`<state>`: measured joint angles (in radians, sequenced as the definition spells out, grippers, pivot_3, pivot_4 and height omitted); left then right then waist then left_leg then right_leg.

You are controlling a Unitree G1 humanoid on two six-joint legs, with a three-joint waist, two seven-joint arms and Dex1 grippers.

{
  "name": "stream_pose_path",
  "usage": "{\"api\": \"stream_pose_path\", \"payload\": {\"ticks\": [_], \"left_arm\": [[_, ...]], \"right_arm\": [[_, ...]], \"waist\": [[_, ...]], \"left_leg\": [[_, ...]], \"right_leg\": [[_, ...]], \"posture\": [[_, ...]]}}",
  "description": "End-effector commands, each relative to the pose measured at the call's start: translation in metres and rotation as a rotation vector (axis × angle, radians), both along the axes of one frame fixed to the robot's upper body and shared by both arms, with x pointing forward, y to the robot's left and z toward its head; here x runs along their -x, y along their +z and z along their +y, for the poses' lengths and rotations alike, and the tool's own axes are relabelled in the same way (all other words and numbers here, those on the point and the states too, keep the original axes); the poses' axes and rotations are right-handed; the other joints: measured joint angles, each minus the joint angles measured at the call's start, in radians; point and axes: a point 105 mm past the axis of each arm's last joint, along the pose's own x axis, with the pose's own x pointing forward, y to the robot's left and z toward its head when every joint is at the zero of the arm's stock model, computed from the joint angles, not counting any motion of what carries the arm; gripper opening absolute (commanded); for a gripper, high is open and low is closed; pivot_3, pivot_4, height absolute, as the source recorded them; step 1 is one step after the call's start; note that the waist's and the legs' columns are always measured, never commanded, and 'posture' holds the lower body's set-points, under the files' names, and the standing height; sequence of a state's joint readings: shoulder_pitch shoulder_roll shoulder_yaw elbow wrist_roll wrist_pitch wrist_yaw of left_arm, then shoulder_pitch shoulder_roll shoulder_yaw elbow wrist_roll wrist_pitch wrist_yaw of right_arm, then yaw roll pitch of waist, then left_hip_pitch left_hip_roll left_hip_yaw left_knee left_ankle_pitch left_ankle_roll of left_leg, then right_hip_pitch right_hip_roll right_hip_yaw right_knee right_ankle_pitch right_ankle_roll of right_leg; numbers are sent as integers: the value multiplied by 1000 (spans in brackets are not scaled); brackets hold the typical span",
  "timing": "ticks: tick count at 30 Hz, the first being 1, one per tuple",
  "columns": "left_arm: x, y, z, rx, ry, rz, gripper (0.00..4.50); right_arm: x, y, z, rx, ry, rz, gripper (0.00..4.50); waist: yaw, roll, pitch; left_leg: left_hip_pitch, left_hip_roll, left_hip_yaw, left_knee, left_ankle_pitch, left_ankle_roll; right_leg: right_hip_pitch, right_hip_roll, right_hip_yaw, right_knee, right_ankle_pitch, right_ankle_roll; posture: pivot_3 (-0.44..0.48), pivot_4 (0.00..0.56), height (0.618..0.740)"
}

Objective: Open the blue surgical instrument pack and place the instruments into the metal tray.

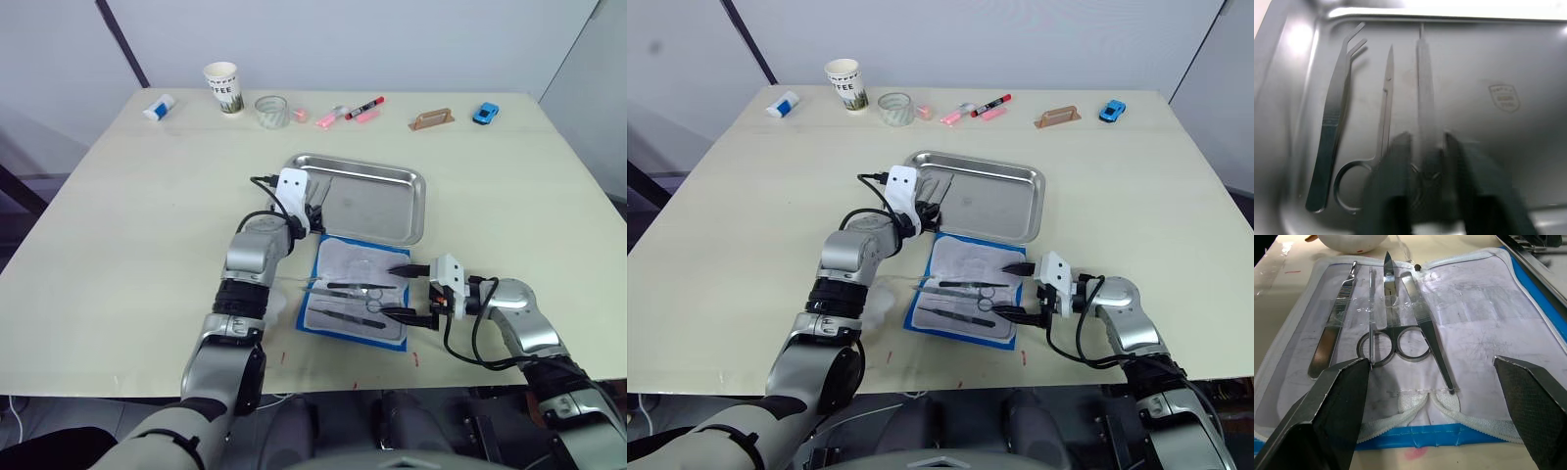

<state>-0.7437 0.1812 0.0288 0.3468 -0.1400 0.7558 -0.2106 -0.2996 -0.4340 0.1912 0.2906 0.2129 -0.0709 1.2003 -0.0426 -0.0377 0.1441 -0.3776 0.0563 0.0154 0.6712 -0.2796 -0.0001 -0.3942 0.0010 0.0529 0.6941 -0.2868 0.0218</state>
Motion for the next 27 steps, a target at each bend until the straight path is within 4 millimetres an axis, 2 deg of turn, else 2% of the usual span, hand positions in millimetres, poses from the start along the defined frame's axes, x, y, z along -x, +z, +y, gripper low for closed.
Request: {"api": "stream_pose_path", "payload": {"ticks": [1, 5, 11, 13, 17, 19, 24, 27], "left_arm": [[-2, 13, -6, -5, -15, -43, 2228], [0, 19, -7, 0, -20, -59, 2228], [7, 43, -7, 20, -81, -133, 2228], [12, 52, -10, 16, -160, -171, 2228], [34, 65, -21, 30, -497, -243, 2228], [53, 59, -20, -16, -713, -244, 2228], [77, 48, -13, -36, -993, -248, 2228], [86, 32, -9, -91, -1123, -182, 2228]], "right_arm": [[19, -44, 0, 87, 2, 171, 4410], [19, -44, 0, 85, 0, 169, 4410], [20, -44, 0, 83, -3, 170, 4410], [20, -44, 1, 81, -4, 171, 4410], [19, -44, 2, 78, -1, 172, 4410], [18, -44, 2, 79, 0, 172, 4410], [17, -44, 2, 79, -1, 171, 4410], [17, -43, 2, 79, -2, 171, 4410]], "waist": [[0, 0, 0], [0, 0, 0], [-1, 0, 0], [-1, 0, 0], [-3, 0, 0], [-4, 0, 0], [-1, 0, 0], [-3, 0, 0]], "left_leg": [[0, 0, 0, 0, 0, 0], [0, 0, 0, 0, 0, 0], [0, 0, 0, 0, 0, 0], [0, 0, 0, -1, 0, -1], [0, 0, 0, -1, 1, -2], [1, 0, 1, -2, 4, -8], [0, 0, 4, -2, 4, -7], [0, 0, 4, -3, 4, -6]], "right_leg": [[0, 0, 0, 0, 0, 0], [0, 0, 0, 0, 0, 0], [0, 0, 0, 0, 0, 0], [0, 0, 0, 0, 0, 0], [0, 0, 0, 0, 0, 0], [0, 0, 0, 0, 0, 0], [0, 0, -1, -1, 0, -1], [0, 1, -1, -1, 0, -1]], "posture": [[0, 150, 725], [0, 150, 725], [0, 150, 725], [0, 150, 725], [0, 150, 725], [0, 150, 725], [0, 150, 725], [0, 150, 725]]}}
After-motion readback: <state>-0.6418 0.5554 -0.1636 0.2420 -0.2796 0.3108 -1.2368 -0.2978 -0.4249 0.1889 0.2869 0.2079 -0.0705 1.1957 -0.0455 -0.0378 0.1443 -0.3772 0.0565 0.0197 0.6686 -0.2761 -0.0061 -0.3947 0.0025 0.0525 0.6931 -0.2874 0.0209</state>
